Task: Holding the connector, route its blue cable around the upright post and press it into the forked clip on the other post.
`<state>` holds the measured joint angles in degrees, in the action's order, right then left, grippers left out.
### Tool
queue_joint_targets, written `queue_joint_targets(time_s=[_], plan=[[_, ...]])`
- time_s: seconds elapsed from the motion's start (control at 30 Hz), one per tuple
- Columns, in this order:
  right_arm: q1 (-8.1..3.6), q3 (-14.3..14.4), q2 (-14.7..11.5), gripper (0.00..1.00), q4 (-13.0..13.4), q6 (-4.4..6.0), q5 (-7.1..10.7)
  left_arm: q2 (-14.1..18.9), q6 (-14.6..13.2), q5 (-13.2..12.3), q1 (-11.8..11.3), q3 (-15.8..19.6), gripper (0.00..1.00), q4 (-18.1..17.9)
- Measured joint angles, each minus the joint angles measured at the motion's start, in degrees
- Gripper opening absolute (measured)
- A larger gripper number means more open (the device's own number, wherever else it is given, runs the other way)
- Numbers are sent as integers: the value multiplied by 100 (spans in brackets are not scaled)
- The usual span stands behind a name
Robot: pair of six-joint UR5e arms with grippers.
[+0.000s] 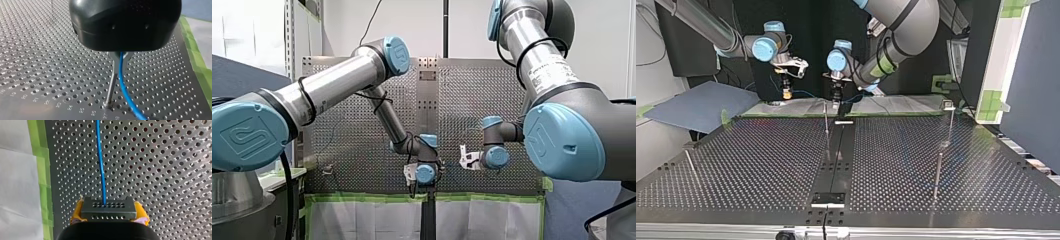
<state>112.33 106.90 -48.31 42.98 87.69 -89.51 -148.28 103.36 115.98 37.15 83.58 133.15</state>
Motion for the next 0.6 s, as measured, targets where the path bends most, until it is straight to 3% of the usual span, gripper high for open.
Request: queue_joint_targets(time_s=[0.6], plan=[[-21, -373, 347, 0, -260, 6, -32, -3, 26, -227, -152, -10, 0, 28]])
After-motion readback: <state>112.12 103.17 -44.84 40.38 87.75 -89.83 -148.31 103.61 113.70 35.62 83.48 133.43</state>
